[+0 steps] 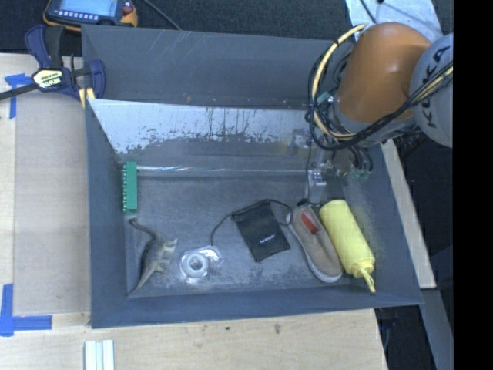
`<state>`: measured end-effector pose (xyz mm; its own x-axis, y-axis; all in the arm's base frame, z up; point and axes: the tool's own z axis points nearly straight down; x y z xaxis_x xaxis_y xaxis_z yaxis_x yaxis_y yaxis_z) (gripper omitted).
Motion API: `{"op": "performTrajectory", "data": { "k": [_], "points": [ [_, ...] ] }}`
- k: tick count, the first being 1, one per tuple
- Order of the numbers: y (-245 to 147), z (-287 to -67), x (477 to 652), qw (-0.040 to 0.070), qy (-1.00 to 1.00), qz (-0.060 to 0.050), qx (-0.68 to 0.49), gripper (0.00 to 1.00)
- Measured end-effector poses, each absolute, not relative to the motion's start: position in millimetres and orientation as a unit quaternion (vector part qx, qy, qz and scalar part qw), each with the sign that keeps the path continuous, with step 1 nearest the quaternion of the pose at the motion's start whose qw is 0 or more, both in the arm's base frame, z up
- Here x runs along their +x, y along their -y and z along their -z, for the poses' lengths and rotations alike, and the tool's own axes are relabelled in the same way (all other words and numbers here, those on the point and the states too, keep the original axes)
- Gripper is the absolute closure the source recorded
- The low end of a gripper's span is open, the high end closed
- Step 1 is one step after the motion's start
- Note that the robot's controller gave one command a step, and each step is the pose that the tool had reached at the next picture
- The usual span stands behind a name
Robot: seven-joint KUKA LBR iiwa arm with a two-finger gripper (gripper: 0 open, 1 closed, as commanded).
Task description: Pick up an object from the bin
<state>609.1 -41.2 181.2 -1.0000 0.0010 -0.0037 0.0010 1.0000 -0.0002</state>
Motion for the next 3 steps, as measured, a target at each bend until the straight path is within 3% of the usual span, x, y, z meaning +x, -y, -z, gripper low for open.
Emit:
{"op": "performTrajectory", "data": {
  "k": [1,2,3],
  "points": [
    [-6.5,-97.1,586.2,0.003,-1.0,0.0,0.003,0.0],
    [-19.1,-71.6,586.2,0.001,-0.992,0.0,0.128,0.0],
    [6.2,-70.7,570.3,0.001,-0.998,0.0,0.065,0.0]
  ]
}}
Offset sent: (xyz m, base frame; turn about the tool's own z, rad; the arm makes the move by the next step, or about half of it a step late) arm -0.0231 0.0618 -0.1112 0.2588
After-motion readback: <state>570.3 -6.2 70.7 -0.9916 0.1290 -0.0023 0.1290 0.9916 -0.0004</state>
